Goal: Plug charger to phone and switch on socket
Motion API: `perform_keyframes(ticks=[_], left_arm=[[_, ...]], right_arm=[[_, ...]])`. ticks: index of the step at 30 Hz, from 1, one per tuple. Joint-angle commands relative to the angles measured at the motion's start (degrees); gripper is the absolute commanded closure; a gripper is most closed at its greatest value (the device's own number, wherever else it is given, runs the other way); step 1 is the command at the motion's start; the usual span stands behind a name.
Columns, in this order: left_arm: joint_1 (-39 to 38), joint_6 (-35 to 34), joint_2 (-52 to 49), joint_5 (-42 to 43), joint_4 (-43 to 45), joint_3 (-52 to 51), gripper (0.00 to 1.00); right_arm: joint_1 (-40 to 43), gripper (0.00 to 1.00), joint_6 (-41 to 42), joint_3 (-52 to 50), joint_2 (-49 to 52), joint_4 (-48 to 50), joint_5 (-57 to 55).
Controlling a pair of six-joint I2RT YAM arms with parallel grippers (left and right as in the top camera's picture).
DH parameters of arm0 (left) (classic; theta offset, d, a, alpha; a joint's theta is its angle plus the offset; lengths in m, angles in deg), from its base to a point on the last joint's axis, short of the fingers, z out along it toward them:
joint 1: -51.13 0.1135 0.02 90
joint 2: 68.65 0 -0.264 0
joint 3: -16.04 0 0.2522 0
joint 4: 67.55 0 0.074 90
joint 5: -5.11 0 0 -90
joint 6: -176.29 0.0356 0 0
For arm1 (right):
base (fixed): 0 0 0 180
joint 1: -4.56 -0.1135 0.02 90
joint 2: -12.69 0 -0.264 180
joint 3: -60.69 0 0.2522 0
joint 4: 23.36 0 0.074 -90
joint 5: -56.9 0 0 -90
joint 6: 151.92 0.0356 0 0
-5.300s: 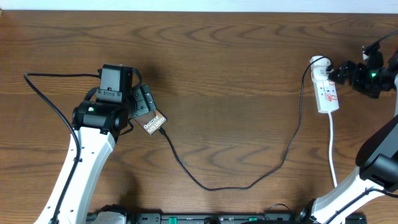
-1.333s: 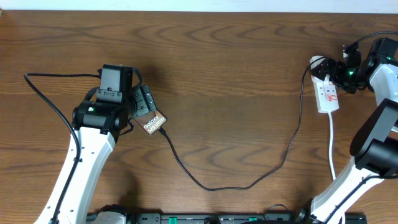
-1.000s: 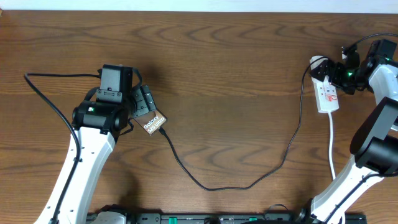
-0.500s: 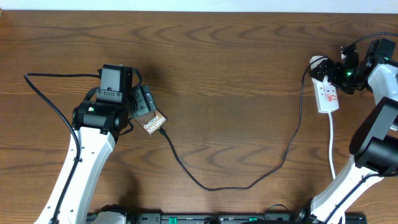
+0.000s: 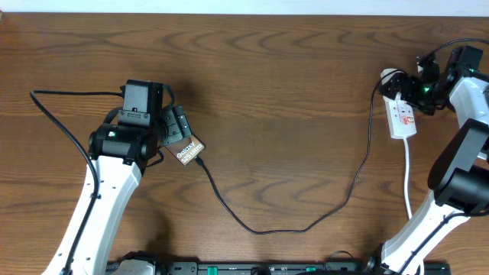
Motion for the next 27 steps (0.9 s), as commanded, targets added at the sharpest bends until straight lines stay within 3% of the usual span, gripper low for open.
perform_keyframes(ticks=[1, 27], left_arm=[[-0.2, -0.2, 0.1, -1.2, -0.2, 0.7, 0.11], [-0.2, -0.2, 0.1, -1.2, -1.2, 0.7, 0.11]], right_arm=[[-2.3, 0.01, 1.6, -0.4, 1.2, -0.3, 4.9], [-2.7, 0.01, 1.6, -0.5, 1.7, 0.3, 9.1]])
